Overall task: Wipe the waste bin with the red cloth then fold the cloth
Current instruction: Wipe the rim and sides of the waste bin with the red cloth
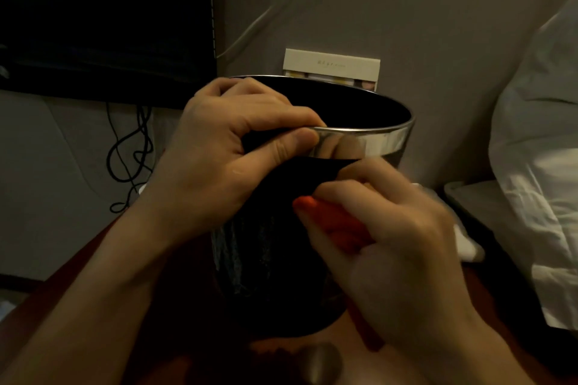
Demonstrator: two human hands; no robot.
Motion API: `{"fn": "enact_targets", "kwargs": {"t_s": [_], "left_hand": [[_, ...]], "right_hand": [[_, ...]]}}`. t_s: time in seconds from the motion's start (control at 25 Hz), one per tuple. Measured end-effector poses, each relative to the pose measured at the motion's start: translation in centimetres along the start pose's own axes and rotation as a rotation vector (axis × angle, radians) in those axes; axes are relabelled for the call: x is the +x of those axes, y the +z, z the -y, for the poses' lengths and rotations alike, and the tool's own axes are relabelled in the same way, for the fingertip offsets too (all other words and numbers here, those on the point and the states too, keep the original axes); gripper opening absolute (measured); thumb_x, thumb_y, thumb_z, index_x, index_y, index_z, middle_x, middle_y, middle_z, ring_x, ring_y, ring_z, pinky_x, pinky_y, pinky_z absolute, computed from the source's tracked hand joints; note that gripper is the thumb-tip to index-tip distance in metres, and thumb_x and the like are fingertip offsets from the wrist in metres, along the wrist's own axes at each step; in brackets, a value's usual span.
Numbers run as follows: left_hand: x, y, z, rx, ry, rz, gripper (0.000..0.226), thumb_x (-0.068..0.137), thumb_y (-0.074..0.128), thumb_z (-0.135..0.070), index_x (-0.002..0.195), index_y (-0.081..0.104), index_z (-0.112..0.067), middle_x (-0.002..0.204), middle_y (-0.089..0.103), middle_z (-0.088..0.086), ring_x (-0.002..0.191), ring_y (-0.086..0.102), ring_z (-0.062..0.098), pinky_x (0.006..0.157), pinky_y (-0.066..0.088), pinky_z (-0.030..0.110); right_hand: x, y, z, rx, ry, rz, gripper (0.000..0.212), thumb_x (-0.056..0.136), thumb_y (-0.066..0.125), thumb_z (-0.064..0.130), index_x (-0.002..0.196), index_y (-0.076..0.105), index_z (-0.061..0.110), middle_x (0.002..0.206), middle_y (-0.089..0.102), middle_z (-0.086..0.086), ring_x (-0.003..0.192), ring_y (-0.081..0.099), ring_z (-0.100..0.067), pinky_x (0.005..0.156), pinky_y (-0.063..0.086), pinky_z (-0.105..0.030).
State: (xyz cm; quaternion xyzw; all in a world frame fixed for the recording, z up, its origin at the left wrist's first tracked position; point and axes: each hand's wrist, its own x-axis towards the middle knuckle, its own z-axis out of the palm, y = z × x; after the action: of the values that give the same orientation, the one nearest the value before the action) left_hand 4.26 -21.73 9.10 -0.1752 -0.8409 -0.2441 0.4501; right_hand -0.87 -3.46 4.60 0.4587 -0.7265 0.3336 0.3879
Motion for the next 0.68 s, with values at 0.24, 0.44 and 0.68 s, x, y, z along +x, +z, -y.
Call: {"fn": "enact_targets", "kwargs": {"t_s": [0.24,0.44,0.68], "left_hand": [[-0.1,-0.2,-0.5,0.015,-0.057,-0.037,0.011,0.087,0.059,-0.034,0.098,0.062,-0.037,0.092,0.061,-0.021,0.094,0.053,-0.006,0.097,0.039,0.038],[-0.3,2.7,-3.2,0.195,-0.043,-0.025,0.024,0.09,0.045,-0.045,0.102,0.06,-0.032,0.089,0.056,-0.02,0.1,0.044,-0.003,0.102,0.019,0.03],[-0.1,0.9,-0.6,0.027,-0.108,-0.04,0.011,0.086,0.054,-0.045,0.096,0.057,-0.048,0.099,0.054,-0.027,0.107,0.045,-0.009,0.103,0.035,0.042]], "right_hand": [[1.0,-1.5,-1.0,-0.019,0.036,-0.14,0.016,0.089,0.077,0.024,0.095,0.075,0.009,0.097,0.056,0.005,0.083,0.052,-0.004,0.072,0.042,-0.007],[1.5,-2.6,-0.9,0.039,0.08,-0.207,0.009,0.09,0.074,0.028,0.097,0.071,0.023,0.093,0.06,0.004,0.08,0.055,-0.005,0.071,0.044,-0.012],[2.4,-4.8,-2.3,0.14,0.268,-0.326,0.014,0.089,0.073,0.048,0.087,0.059,0.05,0.09,0.065,0.017,0.08,0.067,-0.005,0.068,0.056,-0.035]]}}
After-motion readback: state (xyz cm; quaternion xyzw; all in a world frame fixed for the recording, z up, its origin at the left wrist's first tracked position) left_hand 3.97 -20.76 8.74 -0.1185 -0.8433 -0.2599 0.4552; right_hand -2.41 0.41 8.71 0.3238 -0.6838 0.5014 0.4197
